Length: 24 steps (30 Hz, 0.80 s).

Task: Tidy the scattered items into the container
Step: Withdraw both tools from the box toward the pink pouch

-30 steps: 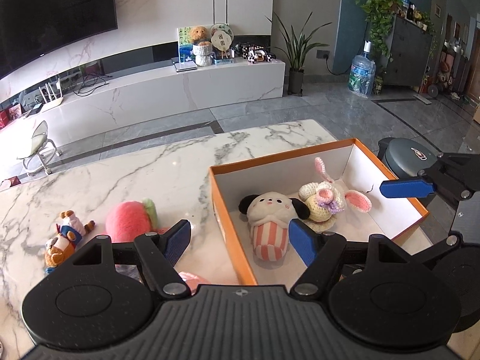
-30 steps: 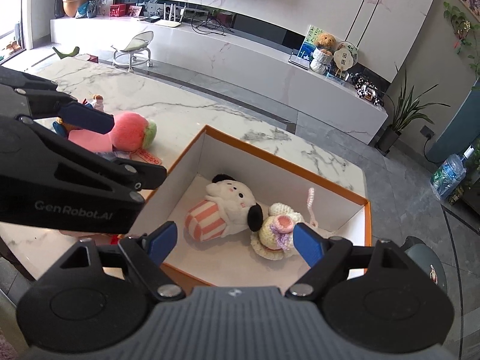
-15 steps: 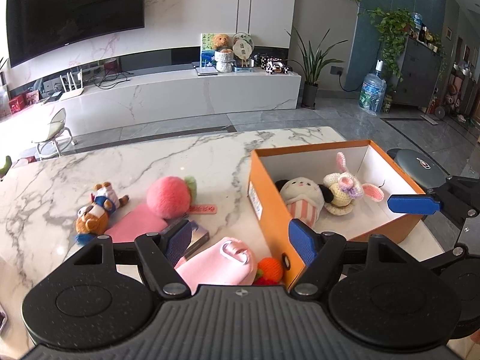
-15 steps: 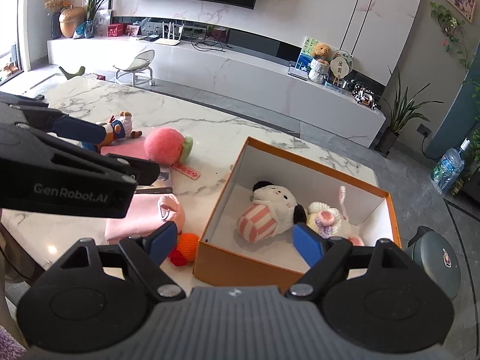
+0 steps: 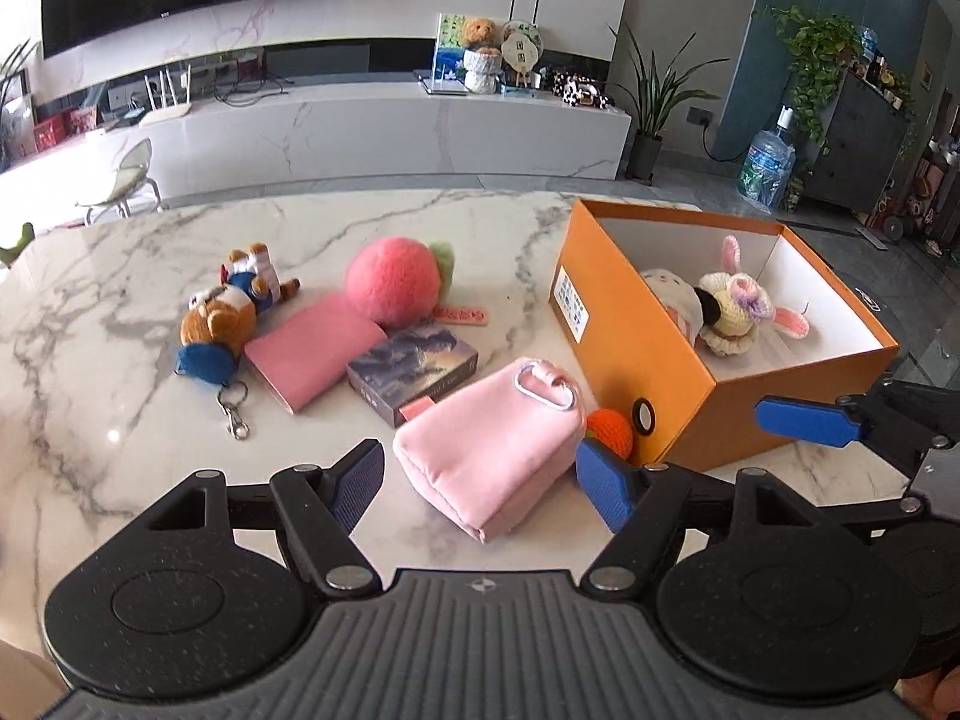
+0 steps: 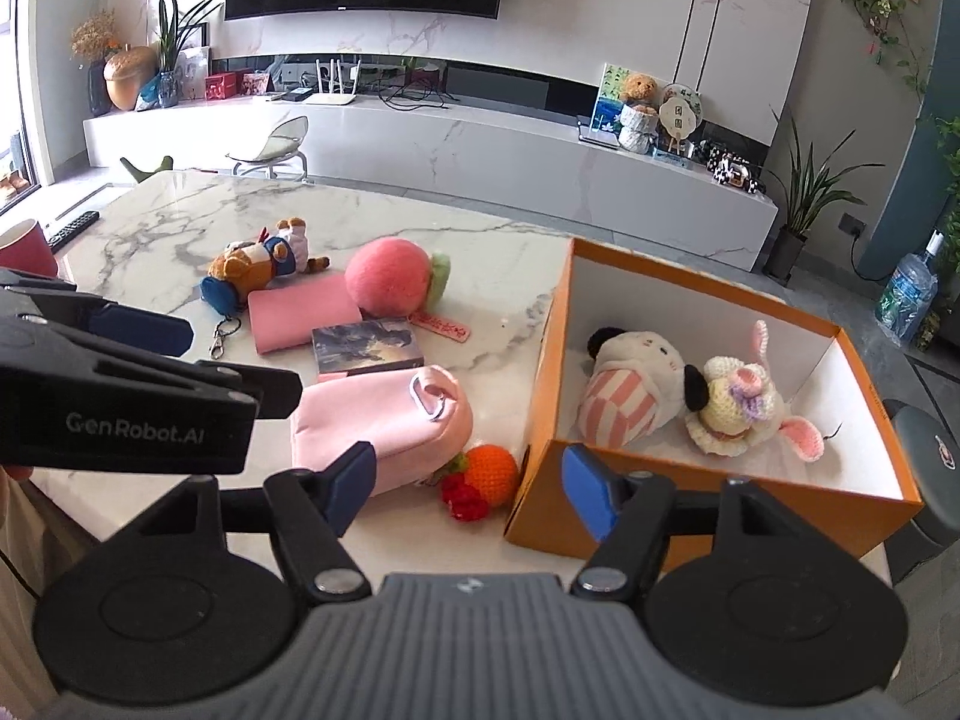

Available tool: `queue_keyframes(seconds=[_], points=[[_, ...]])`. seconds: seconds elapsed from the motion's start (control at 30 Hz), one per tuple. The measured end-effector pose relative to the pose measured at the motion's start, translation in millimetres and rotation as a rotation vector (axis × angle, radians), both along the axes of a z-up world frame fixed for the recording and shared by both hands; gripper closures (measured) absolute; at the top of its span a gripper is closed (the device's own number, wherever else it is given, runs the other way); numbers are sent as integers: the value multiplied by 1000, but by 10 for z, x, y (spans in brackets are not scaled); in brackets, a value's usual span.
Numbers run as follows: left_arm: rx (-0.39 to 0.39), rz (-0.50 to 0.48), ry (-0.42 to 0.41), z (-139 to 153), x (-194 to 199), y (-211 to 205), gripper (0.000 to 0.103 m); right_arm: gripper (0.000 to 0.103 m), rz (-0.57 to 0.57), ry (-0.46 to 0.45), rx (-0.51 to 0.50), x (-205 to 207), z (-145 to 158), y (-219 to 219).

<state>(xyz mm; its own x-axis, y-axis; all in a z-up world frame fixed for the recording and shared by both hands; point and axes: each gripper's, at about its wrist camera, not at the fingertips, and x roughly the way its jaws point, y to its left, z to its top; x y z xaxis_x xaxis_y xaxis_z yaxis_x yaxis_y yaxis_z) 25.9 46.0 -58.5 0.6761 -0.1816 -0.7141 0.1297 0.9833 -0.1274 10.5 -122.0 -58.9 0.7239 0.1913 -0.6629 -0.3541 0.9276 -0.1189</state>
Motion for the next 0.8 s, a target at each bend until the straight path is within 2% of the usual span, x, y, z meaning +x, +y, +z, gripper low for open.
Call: queue_keyframes(seconds=[0.23, 0.4, 0.47, 0.8], points=[[22, -35, 54, -306, 100, -52, 19, 51, 11, 65, 0, 52, -334, 78], [17, -40, 78, -411, 229, -43, 19, 61, 37, 110, 19, 183, -499, 142], [18, -48, 85, -439, 279, -48, 19, 68, 47, 127, 18, 249, -562, 179], [34, -76, 149, -655, 618, -82, 19, 70, 100, 184, 17, 576, -812, 327]])
